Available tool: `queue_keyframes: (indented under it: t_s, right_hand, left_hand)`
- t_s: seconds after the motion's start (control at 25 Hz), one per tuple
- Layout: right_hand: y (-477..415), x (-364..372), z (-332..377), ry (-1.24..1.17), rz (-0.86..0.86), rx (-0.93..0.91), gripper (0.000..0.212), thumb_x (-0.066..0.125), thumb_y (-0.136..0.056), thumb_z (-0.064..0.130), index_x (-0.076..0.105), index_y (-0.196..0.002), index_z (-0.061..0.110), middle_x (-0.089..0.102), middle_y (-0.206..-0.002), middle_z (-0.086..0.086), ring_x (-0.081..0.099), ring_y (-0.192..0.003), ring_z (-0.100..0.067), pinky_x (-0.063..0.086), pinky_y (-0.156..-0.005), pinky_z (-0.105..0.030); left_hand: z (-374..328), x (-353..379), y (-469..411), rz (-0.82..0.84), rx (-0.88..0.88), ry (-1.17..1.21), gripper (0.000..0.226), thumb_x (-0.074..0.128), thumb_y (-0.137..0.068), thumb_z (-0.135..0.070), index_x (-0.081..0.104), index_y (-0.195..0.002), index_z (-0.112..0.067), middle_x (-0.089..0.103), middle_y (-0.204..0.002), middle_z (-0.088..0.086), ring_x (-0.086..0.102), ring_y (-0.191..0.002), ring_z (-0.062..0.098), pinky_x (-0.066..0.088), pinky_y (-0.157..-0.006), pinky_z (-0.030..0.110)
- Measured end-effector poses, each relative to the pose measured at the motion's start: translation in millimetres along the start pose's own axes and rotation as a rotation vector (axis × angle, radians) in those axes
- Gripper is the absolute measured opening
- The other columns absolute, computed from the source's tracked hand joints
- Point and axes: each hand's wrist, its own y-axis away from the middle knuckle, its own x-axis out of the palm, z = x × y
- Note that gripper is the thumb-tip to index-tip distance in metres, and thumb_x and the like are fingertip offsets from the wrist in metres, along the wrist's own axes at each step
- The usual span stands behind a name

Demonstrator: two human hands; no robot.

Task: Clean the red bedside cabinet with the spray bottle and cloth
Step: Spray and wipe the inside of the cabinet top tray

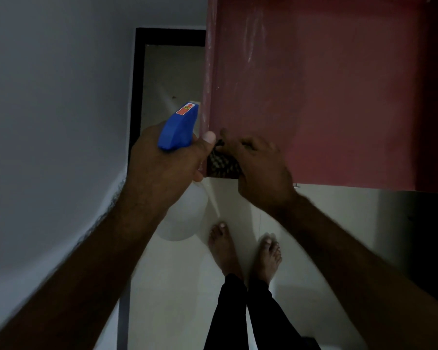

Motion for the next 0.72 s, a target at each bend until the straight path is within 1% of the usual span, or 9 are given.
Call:
queue_keyframes:
  t_s: [0.08, 0.12, 0.2, 0.24, 0.32, 0.4, 0.44, 0.56, 0.72]
  right_hand:
    - [-19, -7, 3, -0.024, -0.028, 0.002, 0.076, 0.074, -0.071, 0.011, 0.057, -0.145, 0.008, 0.075, -0.113, -0.011, 0.062, -0.109, -0.038, 0.051, -0.083, -0.05]
    - [-28, -10, 4, -0.055, -0.04, 0.002, 0.071, 0.064, -0.075, 0.024, 0.059, -0.144, 0.007, 0.075, -0.112, -0.012, 0.063, -0.108, -0.039, 0.051, -0.083, -0.052]
    - [-35, -14, 5, -0.102, -0.049, -0.006, 0.078, 0.045, -0.073, 0.041, 0.061, -0.141, 0.007, 0.074, -0.113, -0.012, 0.063, -0.107, -0.04, 0.049, -0.084, -0.051]
    - [-33, -14, 4, -0.108, -0.045, -0.016, 0.079, 0.043, -0.073, 0.041, 0.06, -0.143, 0.007, 0.074, -0.115, -0.012, 0.063, -0.109, -0.04, 0.049, -0.085, -0.051]
    - [-18, -10, -1, -0.088, -0.01, -0.034, 0.071, 0.054, -0.078, 0.023, 0.054, -0.148, 0.011, 0.073, -0.121, -0.009, 0.06, -0.114, -0.038, 0.049, -0.089, -0.051]
    - [0, -4, -6, -0.072, 0.047, -0.054, 0.082, 0.064, -0.073, 0.001, 0.048, -0.152, 0.015, 0.072, -0.123, -0.006, 0.056, -0.12, -0.034, 0.05, -0.092, -0.049]
    - [7, -1, -7, -0.07, 0.061, -0.067, 0.087, 0.064, -0.071, -0.002, 0.045, -0.154, 0.016, 0.072, -0.124, -0.004, 0.055, -0.122, -0.032, 0.048, -0.092, -0.048]
    - [4, 0, -6, -0.067, 0.048, -0.073, 0.088, 0.066, -0.07, -0.001, 0.045, -0.154, 0.015, 0.073, -0.123, -0.005, 0.055, -0.12, -0.031, 0.048, -0.091, -0.046]
    - [-34, -9, -7, -0.093, 0.0, -0.028, 0.069, 0.054, -0.078, 0.02, 0.057, -0.146, 0.01, 0.073, -0.117, -0.012, 0.058, -0.111, -0.037, 0.051, -0.089, -0.049]
  left_hand:
    - [1, -1, -4, -0.009, 0.002, -0.005, 0.028, 0.068, -0.089, -0.042, 0.062, -0.085, -0.015, 0.071, -0.075, 0.011, 0.067, -0.059, 0.01, 0.047, -0.049, 0.01]
    - [1, -1, -6, -0.009, 0.004, -0.004, 0.03, 0.069, -0.089, -0.041, 0.062, -0.086, -0.012, 0.071, -0.077, 0.013, 0.068, -0.062, 0.014, 0.048, -0.049, 0.01]
    - [0, -1, -9, 0.001, 0.01, 0.0, 0.031, 0.068, -0.09, -0.04, 0.062, -0.088, -0.01, 0.07, -0.078, 0.014, 0.068, -0.063, 0.016, 0.046, -0.049, 0.007]
    - [-1, -1, -10, 0.008, 0.009, 0.001, 0.03, 0.067, -0.09, -0.04, 0.061, -0.087, -0.01, 0.069, -0.076, 0.012, 0.067, -0.059, 0.011, 0.045, -0.048, 0.006]
    - [-4, -1, -11, 0.015, 0.007, 0.009, 0.027, 0.066, -0.091, -0.038, 0.059, -0.086, -0.012, 0.068, -0.073, 0.008, 0.064, -0.053, 0.003, 0.044, -0.047, 0.005]
    - [-6, 0, -11, 0.01, 0.008, 0.026, 0.025, 0.067, -0.091, -0.035, 0.058, -0.083, -0.013, 0.066, -0.072, 0.009, 0.063, -0.051, 0.002, 0.044, -0.046, 0.005]
    - [-7, 0, -12, 0.006, 0.007, 0.029, 0.025, 0.067, -0.091, -0.035, 0.057, -0.081, -0.014, 0.066, -0.071, 0.009, 0.063, -0.05, 0.002, 0.044, -0.046, 0.005]
    - [-7, -1, -13, 0.003, 0.001, 0.03, 0.025, 0.067, -0.091, -0.036, 0.058, -0.081, -0.016, 0.068, -0.073, 0.01, 0.063, -0.053, 0.004, 0.044, -0.047, 0.006]
    - [-7, -2, -15, 0.003, -0.002, 0.023, 0.024, 0.068, -0.091, -0.037, 0.058, -0.08, -0.018, 0.069, -0.073, 0.009, 0.064, -0.053, 0.004, 0.044, -0.046, 0.006]
